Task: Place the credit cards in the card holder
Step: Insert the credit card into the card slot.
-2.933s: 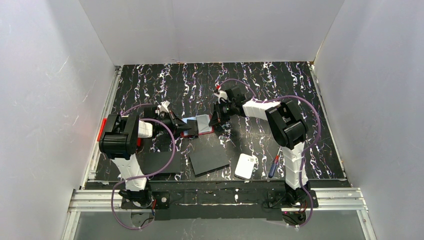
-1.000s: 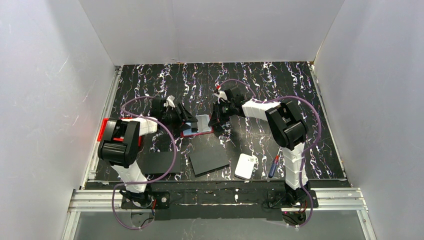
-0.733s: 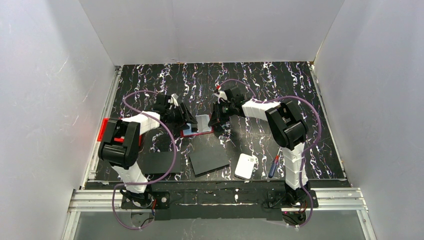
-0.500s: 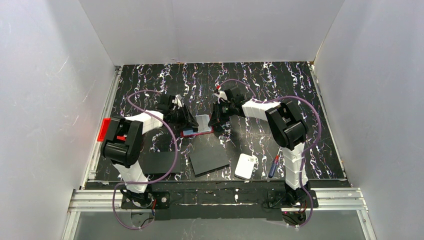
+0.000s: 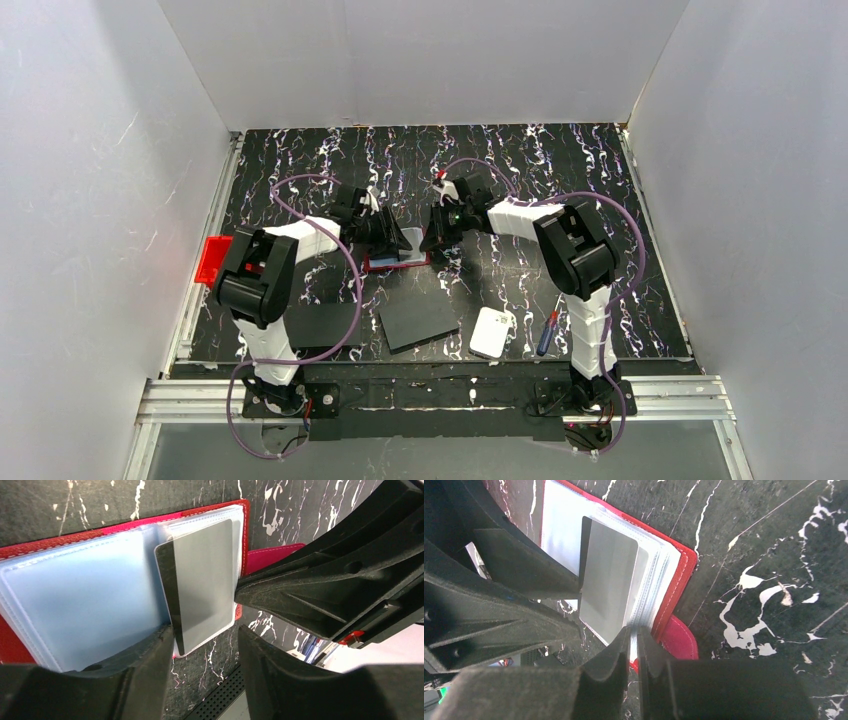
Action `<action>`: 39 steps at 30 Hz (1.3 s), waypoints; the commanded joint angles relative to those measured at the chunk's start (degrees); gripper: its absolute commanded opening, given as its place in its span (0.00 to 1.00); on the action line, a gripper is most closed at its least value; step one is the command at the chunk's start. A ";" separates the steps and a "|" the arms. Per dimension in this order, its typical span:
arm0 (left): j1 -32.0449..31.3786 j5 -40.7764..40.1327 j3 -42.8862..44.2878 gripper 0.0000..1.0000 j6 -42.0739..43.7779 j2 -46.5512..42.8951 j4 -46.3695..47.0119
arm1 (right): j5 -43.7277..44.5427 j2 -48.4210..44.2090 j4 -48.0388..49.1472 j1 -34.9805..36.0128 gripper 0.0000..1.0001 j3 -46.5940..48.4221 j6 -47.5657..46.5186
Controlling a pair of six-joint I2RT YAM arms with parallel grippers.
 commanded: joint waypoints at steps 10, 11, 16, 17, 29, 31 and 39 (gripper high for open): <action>-0.26 -7.24 5.01 0.59 6.91 -3.72 -10.32 | 1.51 -3.42 -1.53 -1.19 0.31 0.69 -1.13; -0.25 -7.26 5.61 0.60 6.84 -3.11 -10.13 | 1.67 -3.28 -1.74 -1.27 0.32 0.88 -1.20; -0.26 -6.30 8.92 0.60 6.86 1.24 -8.61 | 1.41 -1.45 -1.86 -1.62 0.34 2.60 -1.18; -0.27 -5.62 9.47 0.60 6.60 2.17 -8.12 | 1.37 -0.98 -1.86 -1.62 0.34 2.98 -1.15; -3.19 -3.22 9.93 0.59 3.53 3.02 -3.87 | -0.46 1.39 -0.61 -1.00 0.27 4.49 -0.71; -3.18 -4.12 9.25 0.61 5.08 1.36 -3.69 | -0.88 1.44 -0.32 -1.00 0.27 4.75 -0.46; -3.86 -0.96 15.66 0.67 6.43 5.94 -10.78 | -1.71 0.95 1.06 -1.00 0.27 4.51 -0.13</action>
